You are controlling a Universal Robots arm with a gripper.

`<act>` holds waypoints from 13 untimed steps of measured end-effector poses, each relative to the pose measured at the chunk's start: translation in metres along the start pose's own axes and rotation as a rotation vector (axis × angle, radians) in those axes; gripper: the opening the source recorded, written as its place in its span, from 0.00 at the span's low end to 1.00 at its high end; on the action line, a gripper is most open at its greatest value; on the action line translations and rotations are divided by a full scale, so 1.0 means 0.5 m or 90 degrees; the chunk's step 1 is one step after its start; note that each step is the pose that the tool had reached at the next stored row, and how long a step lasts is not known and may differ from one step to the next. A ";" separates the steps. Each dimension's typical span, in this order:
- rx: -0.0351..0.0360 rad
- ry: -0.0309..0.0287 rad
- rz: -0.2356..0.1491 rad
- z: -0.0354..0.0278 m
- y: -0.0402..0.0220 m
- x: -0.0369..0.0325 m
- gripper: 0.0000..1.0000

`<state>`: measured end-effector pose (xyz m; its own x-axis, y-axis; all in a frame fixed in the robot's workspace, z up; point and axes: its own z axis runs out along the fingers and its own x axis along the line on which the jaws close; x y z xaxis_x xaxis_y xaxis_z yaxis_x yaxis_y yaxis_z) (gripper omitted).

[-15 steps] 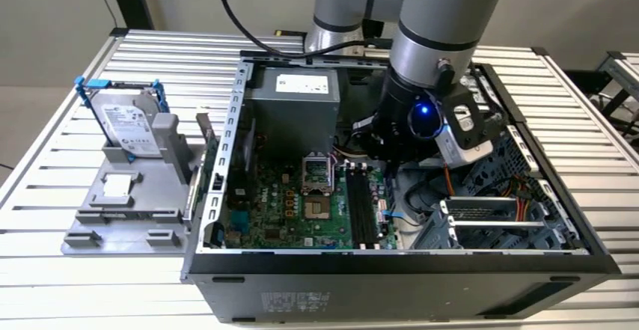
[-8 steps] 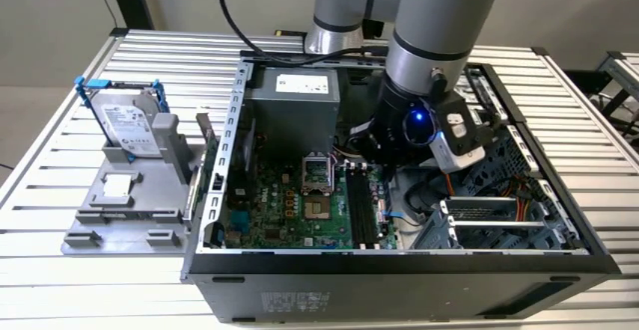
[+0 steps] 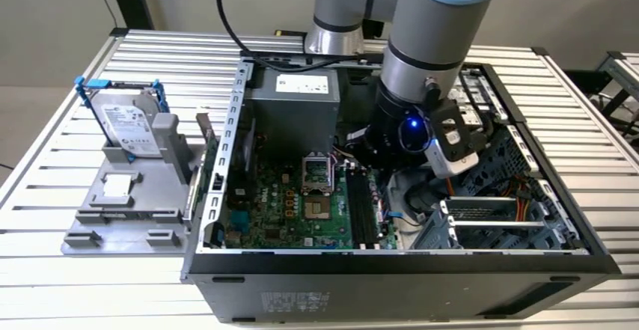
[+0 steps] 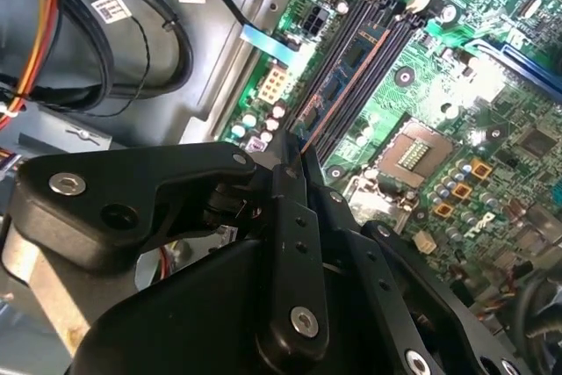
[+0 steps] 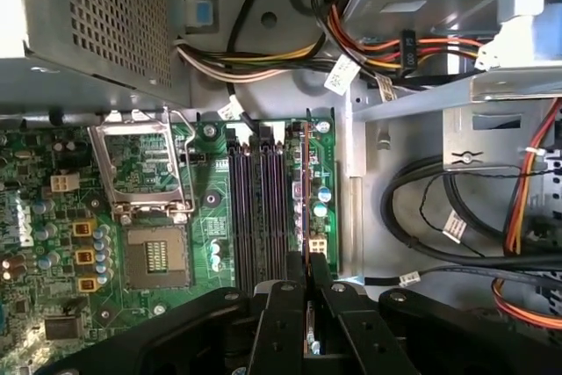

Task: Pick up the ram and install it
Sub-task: 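Insert the ram into the slot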

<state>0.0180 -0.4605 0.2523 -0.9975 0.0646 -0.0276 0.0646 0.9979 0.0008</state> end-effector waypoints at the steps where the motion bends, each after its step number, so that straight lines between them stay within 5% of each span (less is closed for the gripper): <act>1: -0.0001 0.0002 -0.002 0.004 0.000 0.000 0.00; 13: 0.0001 0.0061 -0.006 0.029 -0.011 0.000 0.00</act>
<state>0.0180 -0.4660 0.2377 -0.9983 0.0547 -0.0181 0.0547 0.9985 0.0005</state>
